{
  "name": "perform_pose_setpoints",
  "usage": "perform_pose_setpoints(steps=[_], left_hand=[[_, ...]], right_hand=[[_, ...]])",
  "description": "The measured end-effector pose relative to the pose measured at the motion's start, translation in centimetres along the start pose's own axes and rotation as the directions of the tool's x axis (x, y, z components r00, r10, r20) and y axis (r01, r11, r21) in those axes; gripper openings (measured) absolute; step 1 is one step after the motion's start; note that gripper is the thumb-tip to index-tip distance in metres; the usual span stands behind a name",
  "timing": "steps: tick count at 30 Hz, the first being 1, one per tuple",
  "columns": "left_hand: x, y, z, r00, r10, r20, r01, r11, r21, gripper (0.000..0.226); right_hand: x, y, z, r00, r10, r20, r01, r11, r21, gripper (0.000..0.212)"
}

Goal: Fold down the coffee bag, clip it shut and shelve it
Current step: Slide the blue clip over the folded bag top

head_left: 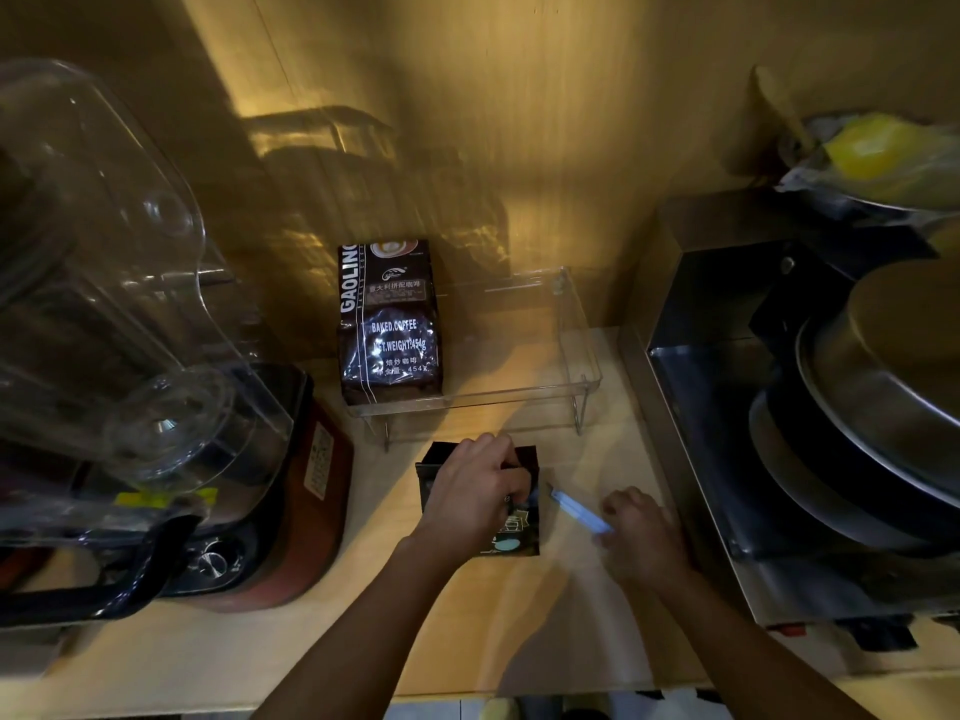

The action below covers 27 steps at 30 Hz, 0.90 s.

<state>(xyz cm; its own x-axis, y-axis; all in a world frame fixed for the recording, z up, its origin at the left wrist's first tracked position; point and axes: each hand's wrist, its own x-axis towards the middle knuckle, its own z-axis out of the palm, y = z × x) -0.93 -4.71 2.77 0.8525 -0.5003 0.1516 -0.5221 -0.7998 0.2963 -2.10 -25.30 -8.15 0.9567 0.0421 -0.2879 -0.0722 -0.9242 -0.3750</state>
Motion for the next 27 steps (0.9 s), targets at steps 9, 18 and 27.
perform_pose_setpoints(steps=[9, 18, 27], left_hand=[[-0.2, -0.3, 0.6, 0.996, -0.086, -0.032, 0.086, 0.996, 0.006, 0.030], [0.7, -0.2, 1.0, 0.968, -0.218, -0.125, 0.203, 0.972, -0.122, 0.013], [0.1, 0.2, 0.6, 0.968, -0.215, -0.133, 0.193, 0.968, -0.160, 0.016]], right_hand=[[-1.0, 0.1, -0.7, 0.996, 0.039, -0.075, -0.007, 0.918, 0.396, 0.010], [-1.5, -0.8, -3.6, 0.970, -0.102, -0.219, 0.201, 0.843, 0.499, 0.024], [-2.2, -2.5, -4.7, 0.863, -0.386, -0.326, 0.461, 0.865, 0.198, 0.027]])
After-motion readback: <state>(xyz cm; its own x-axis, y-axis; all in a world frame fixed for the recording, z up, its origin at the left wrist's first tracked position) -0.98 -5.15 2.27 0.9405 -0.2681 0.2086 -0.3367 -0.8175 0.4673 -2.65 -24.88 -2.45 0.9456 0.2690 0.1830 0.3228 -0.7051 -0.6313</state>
